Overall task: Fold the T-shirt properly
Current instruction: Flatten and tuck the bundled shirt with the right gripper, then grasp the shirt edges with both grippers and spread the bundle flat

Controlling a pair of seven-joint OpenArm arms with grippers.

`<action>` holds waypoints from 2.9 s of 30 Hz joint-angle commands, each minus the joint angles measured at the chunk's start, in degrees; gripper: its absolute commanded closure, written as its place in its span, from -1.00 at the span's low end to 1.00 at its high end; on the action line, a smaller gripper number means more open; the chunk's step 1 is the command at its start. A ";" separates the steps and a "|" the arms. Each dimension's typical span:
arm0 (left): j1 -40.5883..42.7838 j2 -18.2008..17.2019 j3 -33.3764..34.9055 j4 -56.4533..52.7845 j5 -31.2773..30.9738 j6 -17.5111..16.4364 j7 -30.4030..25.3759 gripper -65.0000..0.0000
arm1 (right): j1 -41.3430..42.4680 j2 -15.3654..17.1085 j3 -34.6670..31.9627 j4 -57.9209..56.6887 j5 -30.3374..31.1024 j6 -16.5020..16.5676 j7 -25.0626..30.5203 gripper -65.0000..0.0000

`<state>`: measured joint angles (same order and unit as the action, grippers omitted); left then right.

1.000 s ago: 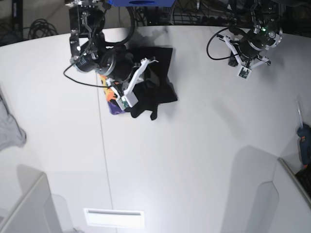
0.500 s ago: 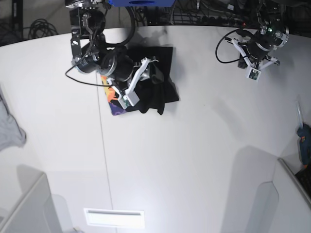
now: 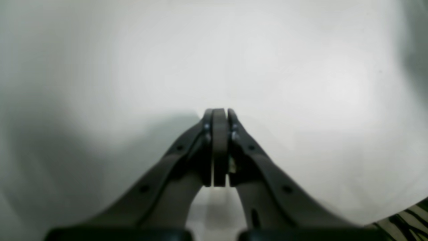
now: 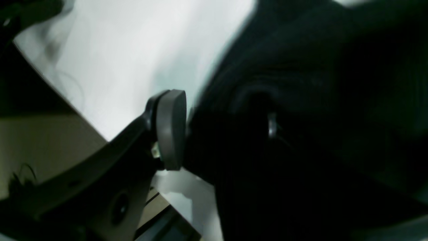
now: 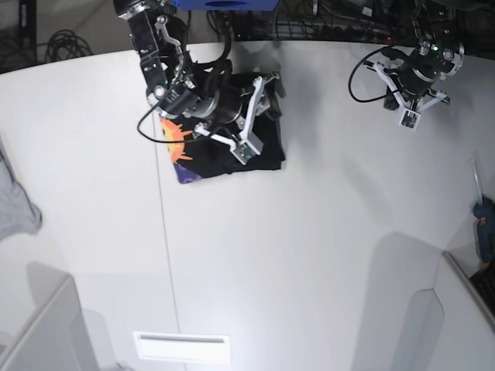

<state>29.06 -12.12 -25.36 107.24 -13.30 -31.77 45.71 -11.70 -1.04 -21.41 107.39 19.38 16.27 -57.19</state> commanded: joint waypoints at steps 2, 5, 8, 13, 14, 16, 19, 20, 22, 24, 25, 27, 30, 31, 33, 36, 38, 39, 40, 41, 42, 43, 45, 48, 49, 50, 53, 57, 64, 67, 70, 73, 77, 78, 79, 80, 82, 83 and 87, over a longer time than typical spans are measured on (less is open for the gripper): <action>0.08 -0.58 -0.44 0.76 -0.28 -0.27 -0.83 1.00 | 1.46 -0.50 -2.37 1.13 -0.69 0.04 0.97 0.15; 0.00 -0.58 -1.14 0.76 -0.28 -0.27 -0.83 1.00 | 3.05 -0.50 -7.56 0.96 -2.37 -4.89 0.97 0.15; 0.00 -0.58 -1.14 0.76 -0.28 -0.27 -0.83 1.00 | 6.03 -0.15 -13.80 0.87 -2.37 -9.64 0.88 0.15; 0.00 -0.58 -1.14 0.67 -0.28 -0.27 -0.83 1.00 | 10.87 -0.59 -21.45 1.22 -2.19 -13.50 -3.78 0.15; 0.00 -0.58 -1.23 0.67 -0.28 -0.27 -0.83 1.00 | 11.57 -0.76 -22.68 1.92 -2.19 -13.85 -4.75 0.15; 0.00 -0.58 -1.93 0.67 -0.28 -0.27 -0.83 1.00 | 12.10 -0.32 -23.38 5.35 -2.45 -14.03 -5.45 0.15; 0.00 -0.58 -3.43 -0.12 -0.28 -0.27 -0.83 1.00 | 11.84 2.66 -20.13 9.57 -2.37 -16.67 -5.36 0.45; 0.00 -0.58 -3.95 -0.56 -0.28 -0.27 -0.83 1.00 | 11.84 3.63 -18.90 9.57 -2.37 -17.37 -5.10 0.63; -0.09 -0.58 -5.18 -1.53 -0.28 -0.36 -0.83 1.00 | 11.13 6.18 -15.03 9.49 -2.37 -18.34 -2.11 1.00; -0.09 -0.58 -5.98 -2.67 -0.28 -0.36 -0.83 1.00 | 8.50 8.47 -10.99 9.49 -2.28 -18.51 3.52 1.00; -0.09 -0.58 -6.59 -3.46 -0.28 -0.45 -0.92 1.00 | 6.91 9.26 -8.17 9.49 -2.28 -18.51 7.03 1.00; -0.09 -0.58 -7.47 -4.69 -0.28 -0.45 -0.92 1.00 | 4.54 10.23 -4.13 9.49 -2.28 -18.34 11.52 1.00; -0.09 -0.58 -8.61 -5.92 -0.28 -3.18 -0.92 1.00 | 2.34 11.98 0.97 9.40 -2.19 -18.16 14.86 1.00; -0.09 -0.58 -9.14 -6.19 -0.28 -4.85 -0.92 1.00 | 1.99 12.42 2.20 9.40 -2.19 -18.16 15.39 1.00; -0.53 -0.58 -10.20 -6.36 -0.28 -7.66 -0.92 1.00 | 1.64 12.77 3.87 8.87 -2.19 -18.16 15.83 1.00; -1.23 -0.41 -11.25 -6.71 -0.19 -8.23 -0.92 1.00 | 1.37 13.65 5.80 7.99 -2.19 -18.16 15.56 1.00; -1.23 -0.50 -11.16 -6.89 -0.19 -8.23 -0.92 1.00 | 1.11 14.36 5.54 7.29 -2.19 -18.16 15.56 1.00; -1.32 -0.50 -11.16 -7.07 -0.19 -8.23 -0.92 1.00 | 0.50 14.36 5.45 6.85 -2.19 -18.16 15.47 1.00; -1.32 -0.50 -11.16 -7.07 -0.19 -8.23 -0.92 1.00 | 0.06 14.27 5.45 6.23 -2.19 -18.16 15.47 1.00; -1.32 -0.50 -11.07 -7.07 -0.19 -8.23 -0.92 1.00 | -0.30 14.18 5.45 5.35 -2.19 -18.16 15.47 1.00; -1.32 -0.50 -10.90 -7.07 -0.19 -8.23 -0.92 1.00 | -0.47 14.18 5.36 4.30 -2.19 -18.16 15.56 1.00; -1.32 -0.50 -10.90 -7.07 -0.19 -8.23 -0.92 1.00 | -0.74 14.18 4.75 3.24 -2.19 -18.16 15.83 1.00; -1.32 -0.50 -10.81 -7.07 -0.19 -8.23 -0.92 1.00 | -0.82 14.18 2.55 2.45 -2.19 -18.16 15.91 1.00; -1.41 -0.50 -10.72 -6.98 -0.19 -8.23 -0.92 1.00 | -0.74 14.18 -1.76 2.45 -2.19 -18.25 15.91 1.00; -1.41 -0.50 -10.72 -6.89 -0.19 -8.23 -0.92 1.00 | -0.56 14.01 -3.07 2.45 -2.19 -18.43 15.91 1.00; -1.41 -0.41 -10.64 -6.89 -0.19 -8.23 -0.92 1.00 | -0.38 13.39 -4.22 2.45 -2.19 -18.43 15.91 1.00; -1.32 -0.32 -10.64 -6.89 -0.19 -8.23 -0.92 1.00 | -0.38 11.02 -5.45 2.28 -2.45 -18.51 15.56 1.00; -1.32 -0.14 -10.46 -6.80 -0.19 -8.23 -0.92 1.00 | -0.30 9.26 -5.54 2.10 -2.45 -18.43 15.47 1.00; -1.32 1.00 -2.90 -6.54 -0.19 -8.23 -0.92 1.00 | 1.46 8.03 -8.53 -0.10 -2.37 -18.51 15.47 1.00; -1.76 3.02 -0.61 -5.22 -0.19 -8.23 -0.92 1.00 | 2.43 6.80 -11.60 -2.91 -2.45 -18.60 15.47 1.00; -1.85 5.31 0.88 -2.23 -0.19 -8.23 -0.92 1.00 | 2.52 6.09 -12.04 -3.53 -2.45 -18.60 15.47 1.00; -1.50 5.83 3.17 1.20 -0.19 -8.23 -0.92 1.00 | 2.25 6.62 -11.87 0.34 -2.45 -18.60 15.47 1.00; -0.27 5.92 4.05 3.92 -0.72 -8.23 -0.83 1.00 | 1.20 8.38 -9.49 6.06 -2.10 -18.60 15.47 1.00; -0.18 5.92 3.96 4.19 -2.39 -8.23 -0.83 1.00 | 0.76 8.55 -8.26 6.94 -2.10 -18.60 15.47 1.00; 0.26 5.83 3.52 4.28 -4.85 -8.23 -0.83 1.00 | 0.50 8.64 -7.03 7.29 -2.10 -18.60 15.47 1.00; 0.61 5.57 3.34 4.28 -8.02 -8.23 -0.83 1.00 | 0.14 8.64 -6.06 7.29 -2.10 -18.60 15.47 1.00; 1.05 4.87 3.34 4.19 -15.75 -8.23 -0.83 0.72 | -0.56 8.91 -3.78 7.20 -2.10 -18.60 15.56 1.00; 1.49 3.99 3.34 4.19 -19.27 -8.23 -0.48 0.54 | -1.09 8.91 -2.64 7.20 -2.10 -18.51 15.83 1.00; 1.67 2.76 3.34 4.10 -30.88 -8.23 2.77 -0.16 | -2.67 8.91 2.46 7.38 -2.10 -18.34 16.09 1.00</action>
<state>30.50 -9.39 -22.00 110.30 -42.46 -39.44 49.36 -14.85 7.97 -19.09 113.62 17.12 -2.42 -42.41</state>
